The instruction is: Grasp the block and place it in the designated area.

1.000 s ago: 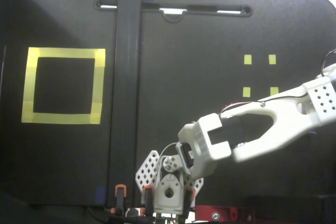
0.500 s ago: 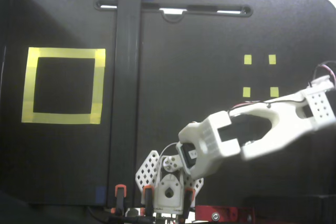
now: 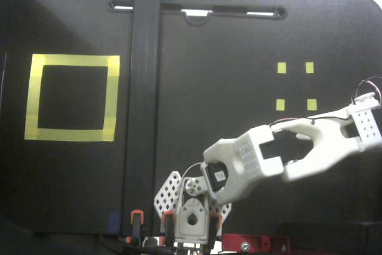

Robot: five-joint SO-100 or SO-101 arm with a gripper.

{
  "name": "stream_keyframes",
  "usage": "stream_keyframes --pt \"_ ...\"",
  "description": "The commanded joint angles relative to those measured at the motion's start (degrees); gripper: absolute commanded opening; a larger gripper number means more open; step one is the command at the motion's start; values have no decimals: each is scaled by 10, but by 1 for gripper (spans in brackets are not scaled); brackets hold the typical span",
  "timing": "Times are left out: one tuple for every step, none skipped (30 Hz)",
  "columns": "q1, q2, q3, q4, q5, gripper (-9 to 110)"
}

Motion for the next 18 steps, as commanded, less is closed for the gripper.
stream_keyframes --pt "1 -3 1 -5 -6 55" --pt "1 -5 1 -6 -6 55" --pt "0 -8 2 -7 -6 55" --pt "0 -10 2 -8 -6 55" --pt "0 -11 2 -10 -6 55" --pt "0 -12 3 -11 -6 54" --pt "0 -13 3 -12 -6 53" --pt "0 -14 3 -12 -6 52" --pt "0 -15 3 -13 -6 49" --pt "0 -15 3 -13 -6 48" --pt "0 -16 3 -13 -6 47" --pt "0 -17 4 -13 -6 44" --pt "0 -17 4 -13 -6 42" --pt "0 -17 5 -13 -6 41" --pt "1 -17 6 -13 -7 36" --pt "1 -17 7 -13 -7 34" --pt "1 -17 9 -13 -7 31" --pt "2 -17 11 -13 -10 30"
